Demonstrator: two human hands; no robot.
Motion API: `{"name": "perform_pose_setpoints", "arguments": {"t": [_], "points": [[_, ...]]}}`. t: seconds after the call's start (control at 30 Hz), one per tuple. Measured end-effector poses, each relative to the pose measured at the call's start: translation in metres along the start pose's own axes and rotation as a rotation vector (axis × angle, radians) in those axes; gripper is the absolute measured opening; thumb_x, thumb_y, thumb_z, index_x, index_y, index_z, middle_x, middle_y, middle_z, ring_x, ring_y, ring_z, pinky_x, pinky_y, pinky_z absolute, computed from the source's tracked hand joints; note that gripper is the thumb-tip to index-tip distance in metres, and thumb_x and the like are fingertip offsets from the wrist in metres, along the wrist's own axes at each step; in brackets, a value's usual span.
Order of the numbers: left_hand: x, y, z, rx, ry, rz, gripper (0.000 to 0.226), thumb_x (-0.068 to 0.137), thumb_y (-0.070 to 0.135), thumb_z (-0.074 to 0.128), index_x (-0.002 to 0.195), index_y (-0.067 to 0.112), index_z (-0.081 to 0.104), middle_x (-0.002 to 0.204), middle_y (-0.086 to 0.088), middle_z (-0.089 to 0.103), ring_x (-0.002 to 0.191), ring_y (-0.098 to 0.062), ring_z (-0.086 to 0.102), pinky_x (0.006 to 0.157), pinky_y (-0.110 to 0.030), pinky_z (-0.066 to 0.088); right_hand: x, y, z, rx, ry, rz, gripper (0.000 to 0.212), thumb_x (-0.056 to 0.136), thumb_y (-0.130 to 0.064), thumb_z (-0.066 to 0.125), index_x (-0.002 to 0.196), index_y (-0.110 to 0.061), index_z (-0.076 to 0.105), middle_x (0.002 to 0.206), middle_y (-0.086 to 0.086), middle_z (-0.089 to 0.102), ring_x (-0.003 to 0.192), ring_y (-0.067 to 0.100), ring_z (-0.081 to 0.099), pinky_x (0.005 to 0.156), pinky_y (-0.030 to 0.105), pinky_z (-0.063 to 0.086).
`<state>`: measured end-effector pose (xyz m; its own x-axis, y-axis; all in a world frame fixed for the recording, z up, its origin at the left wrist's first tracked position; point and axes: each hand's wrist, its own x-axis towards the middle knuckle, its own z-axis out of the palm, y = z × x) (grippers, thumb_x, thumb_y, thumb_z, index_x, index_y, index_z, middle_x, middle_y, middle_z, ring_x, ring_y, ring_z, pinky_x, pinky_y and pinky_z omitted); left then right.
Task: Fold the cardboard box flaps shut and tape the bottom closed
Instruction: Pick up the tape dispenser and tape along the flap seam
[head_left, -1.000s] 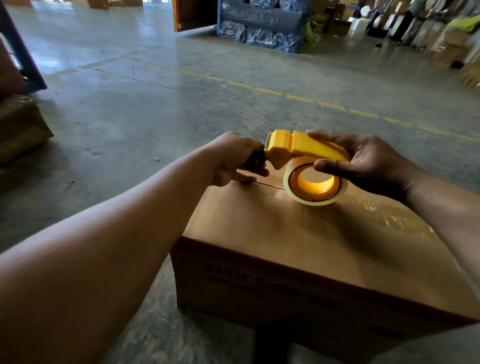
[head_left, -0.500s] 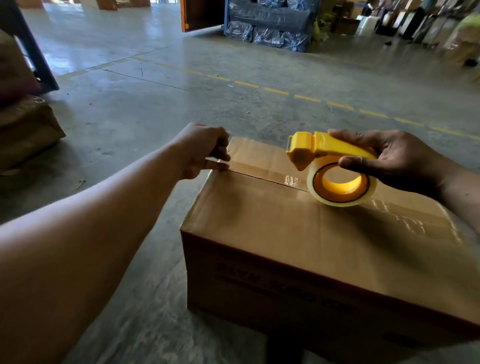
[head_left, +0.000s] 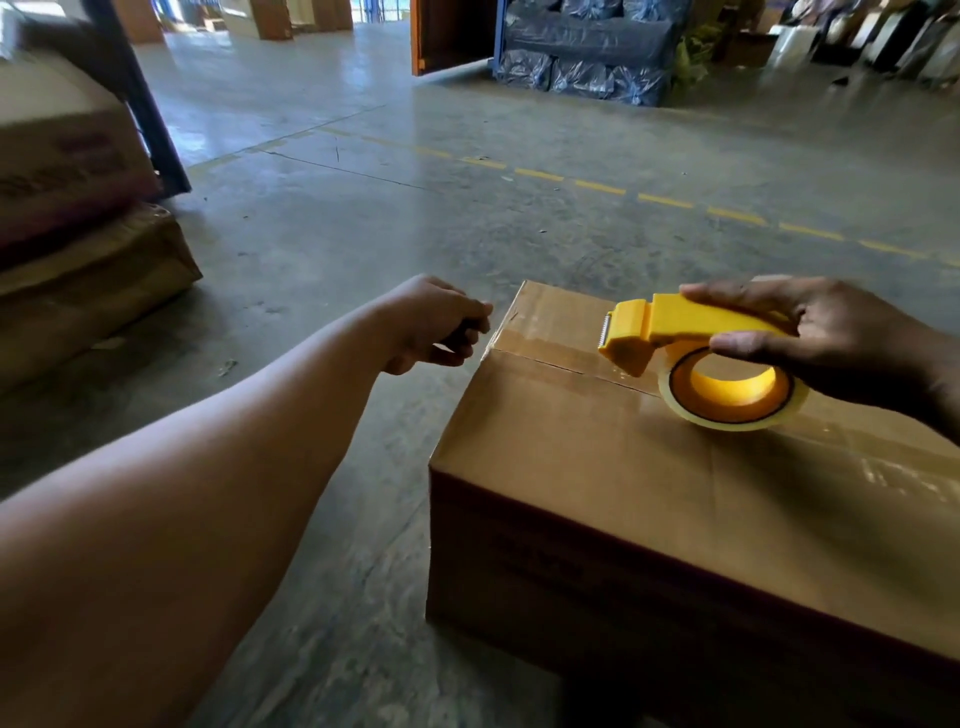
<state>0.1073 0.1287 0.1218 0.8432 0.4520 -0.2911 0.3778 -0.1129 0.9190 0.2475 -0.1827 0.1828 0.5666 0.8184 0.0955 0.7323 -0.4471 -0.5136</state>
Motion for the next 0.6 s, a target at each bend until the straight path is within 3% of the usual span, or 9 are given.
{"name": "perform_pose_setpoints", "arguments": {"t": [0.1,0.17,0.33,0.5,0.6], "points": [[0.004,-0.009,0.001,0.011,0.015,-0.004,0.023,0.097,0.026,0.064,0.084,0.007,0.068,0.065,-0.004,0.062,0.064,-0.019,0.063,0.071,-0.034,0.057,0.004,-0.007,0.005,-0.026,0.023,-0.001,0.050,0.072,-0.068,0.063,0.121,-0.054,0.058,0.131,-0.027,0.053,0.120,0.000,0.049,0.095,0.022,0.034],[0.006,-0.013,0.001,0.001,0.031,-0.009,0.023,0.098,0.026,0.062,0.086,0.006,0.068,0.068,-0.005,0.062,0.066,-0.021,0.066,0.073,-0.035,0.058,0.006,-0.013,0.007,-0.038,0.027,0.006,0.055,0.068,-0.058,0.064,0.122,-0.051,0.058,0.130,-0.025,0.053,0.119,0.002,0.048,0.094,0.022,0.033],[0.007,-0.021,0.001,-0.081,0.043,-0.028,0.022,0.099,0.023,0.060,0.088,0.005,0.065,0.077,-0.010,0.067,0.066,-0.023,0.071,0.081,-0.042,0.060,0.015,-0.024,0.007,-0.078,-0.002,0.017,0.058,0.068,-0.057,0.063,0.125,-0.048,0.058,0.125,-0.027,0.051,0.116,-0.001,0.045,0.091,0.017,0.031],[0.007,-0.028,0.002,-0.125,0.033,-0.049,0.020,0.099,0.022,0.061,0.089,0.005,0.065,0.077,-0.011,0.068,0.065,-0.022,0.070,0.076,-0.038,0.060,0.019,-0.023,0.008,-0.079,-0.017,0.023,0.054,0.069,-0.054,0.064,0.123,-0.049,0.058,0.125,-0.029,0.052,0.118,-0.001,0.045,0.092,0.019,0.031],[0.008,-0.031,0.002,-0.138,0.022,-0.054,0.020,0.099,0.021,0.061,0.087,0.005,0.066,0.074,-0.009,0.067,0.065,-0.021,0.069,0.076,-0.038,0.059,0.019,-0.018,0.008,-0.069,-0.018,0.026,0.051,0.073,-0.065,0.065,0.121,-0.051,0.059,0.130,-0.026,0.054,0.120,0.002,0.048,0.097,0.024,0.034]]}}
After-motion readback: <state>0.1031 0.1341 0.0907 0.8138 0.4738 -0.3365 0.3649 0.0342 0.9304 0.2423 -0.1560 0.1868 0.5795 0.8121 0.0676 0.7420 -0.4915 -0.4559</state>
